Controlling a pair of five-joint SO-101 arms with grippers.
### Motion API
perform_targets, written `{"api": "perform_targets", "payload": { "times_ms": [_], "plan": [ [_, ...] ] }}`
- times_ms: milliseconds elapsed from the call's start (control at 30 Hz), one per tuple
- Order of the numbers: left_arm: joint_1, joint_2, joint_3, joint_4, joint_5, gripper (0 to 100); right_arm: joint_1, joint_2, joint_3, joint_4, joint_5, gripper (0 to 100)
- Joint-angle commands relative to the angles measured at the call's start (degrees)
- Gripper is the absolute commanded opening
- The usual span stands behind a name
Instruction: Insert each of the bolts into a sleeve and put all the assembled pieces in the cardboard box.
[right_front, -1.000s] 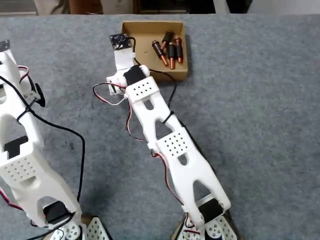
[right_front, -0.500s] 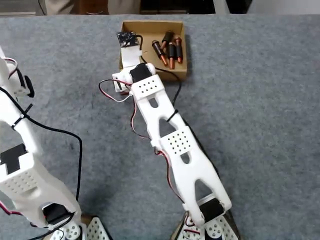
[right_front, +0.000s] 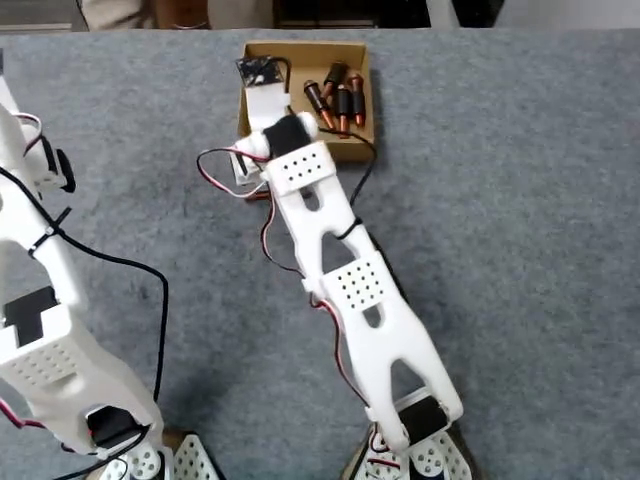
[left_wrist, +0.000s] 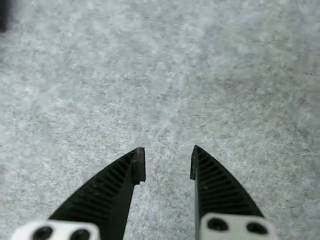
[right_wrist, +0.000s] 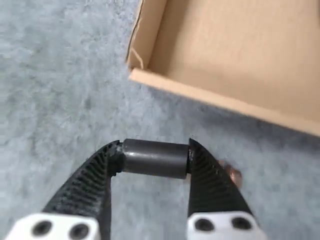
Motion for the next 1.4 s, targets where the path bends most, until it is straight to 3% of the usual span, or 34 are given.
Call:
{"api": "perform_targets", "payload": {
  "times_ms": [0,167,333,633,933,1133,1367],
  "plan": [
    [2.0,-3.6,-1.0,-0.2,-0.6,16,0.1,-8.7,-3.7,5.1,0.1,6.2],
    [7.8,-3.6,-1.0,-0.2,-11.0,18,1.5,-14.3,-0.5,7.3,6.8,6.3],
    [11.9,-3.6,-1.5,-0.3,-14.1,20,5.3,-24.6,15.8,7.4,11.5,6.2],
    [24.3,-3.2,-1.5,-0.7,-14.1,20,12.0,-48.6,58.2,7.2,11.8,6.2],
    [36.7,-3.1,-1.0,-7.7,-13.8,20,20.8,-54.7,75.8,6.0,11.6,5.9],
    [42.5,-0.7,0.7,-14.2,-13.7,20,26.4,-51.8,77.4,2.2,2.2,5.8],
    [46.3,7.7,1.8,-18.9,-13.9,20,25.0,-45.4,77.2,2.3,-17.7,5.8]
  ]
}}
